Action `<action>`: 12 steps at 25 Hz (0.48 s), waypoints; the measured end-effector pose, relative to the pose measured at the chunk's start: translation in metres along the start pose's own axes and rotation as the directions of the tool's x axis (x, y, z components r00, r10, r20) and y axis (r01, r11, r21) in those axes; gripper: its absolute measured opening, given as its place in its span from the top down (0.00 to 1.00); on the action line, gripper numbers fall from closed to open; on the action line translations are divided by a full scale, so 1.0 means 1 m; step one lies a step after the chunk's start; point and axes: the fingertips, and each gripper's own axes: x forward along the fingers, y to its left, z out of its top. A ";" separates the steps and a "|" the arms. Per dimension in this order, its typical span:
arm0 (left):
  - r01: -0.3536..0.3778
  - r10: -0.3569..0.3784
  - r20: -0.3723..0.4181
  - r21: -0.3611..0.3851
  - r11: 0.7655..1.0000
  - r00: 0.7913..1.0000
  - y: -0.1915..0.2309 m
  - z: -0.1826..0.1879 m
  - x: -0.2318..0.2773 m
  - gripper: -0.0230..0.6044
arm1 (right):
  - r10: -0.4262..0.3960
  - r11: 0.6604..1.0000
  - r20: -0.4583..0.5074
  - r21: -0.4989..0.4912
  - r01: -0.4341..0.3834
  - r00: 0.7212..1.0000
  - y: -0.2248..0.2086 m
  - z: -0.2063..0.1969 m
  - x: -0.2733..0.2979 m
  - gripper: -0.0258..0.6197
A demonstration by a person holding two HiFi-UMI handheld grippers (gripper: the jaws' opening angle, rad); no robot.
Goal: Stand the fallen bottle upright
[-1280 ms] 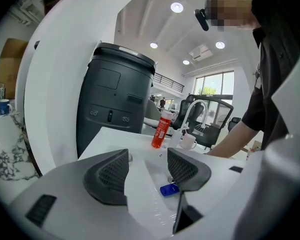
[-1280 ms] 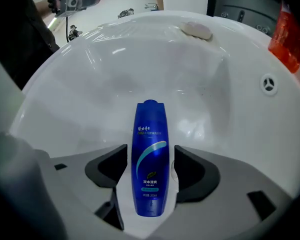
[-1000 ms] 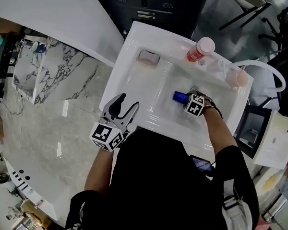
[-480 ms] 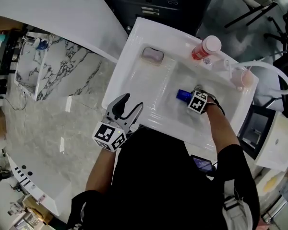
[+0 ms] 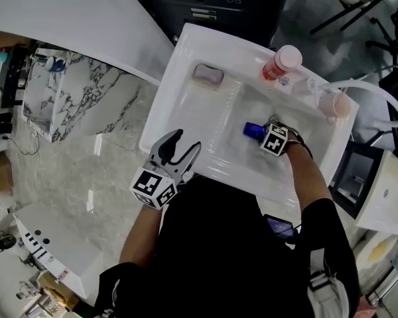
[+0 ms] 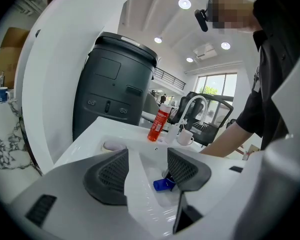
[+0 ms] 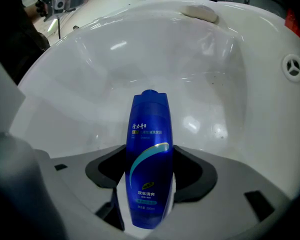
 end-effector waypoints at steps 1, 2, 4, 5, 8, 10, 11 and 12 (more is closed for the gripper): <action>0.001 -0.001 0.000 0.000 1.000 1.000 -0.001 0.000 0.001 0.56 | -0.005 1.000 0.006 -0.002 0.005 1.000 0.001 0.000 0.000 0.51; 0.003 -0.003 0.000 -0.001 1.000 1.000 -0.003 -0.001 0.002 0.56 | -0.013 1.000 0.014 -0.006 0.013 1.000 0.002 0.000 0.000 0.51; 0.007 -0.007 -0.002 -0.003 1.000 1.000 -0.004 -0.001 0.004 0.56 | -0.032 0.999 0.037 -0.023 0.033 0.999 0.005 0.002 -0.002 0.51; 0.009 -0.009 -0.003 -0.004 1.000 1.000 -0.005 -0.001 0.005 0.56 | -0.040 0.999 0.055 -0.030 0.042 0.998 0.008 0.004 -0.004 0.51; 0.017 -0.017 -0.006 -0.004 1.000 1.000 -0.007 -0.002 0.008 0.56 | -0.071 0.997 0.130 -0.025 0.075 0.989 0.015 0.014 -0.011 0.51; 0.027 -0.027 -0.007 -0.007 1.000 1.000 -0.009 -0.002 0.011 0.56 | -0.097 0.995 0.191 0.008 0.097 0.977 0.016 0.023 -0.019 0.51; 0.035 -0.035 -0.006 -0.007 0.999 0.999 -0.011 -0.002 0.014 0.56 | -0.106 0.994 0.224 0.036 0.101 0.969 0.017 0.027 -0.024 0.51; 0.043 -0.043 -0.006 -0.007 0.999 0.999 -0.012 -0.002 0.016 0.56 | -0.115 0.993 0.259 0.070 0.100 0.959 0.018 0.032 -0.029 0.51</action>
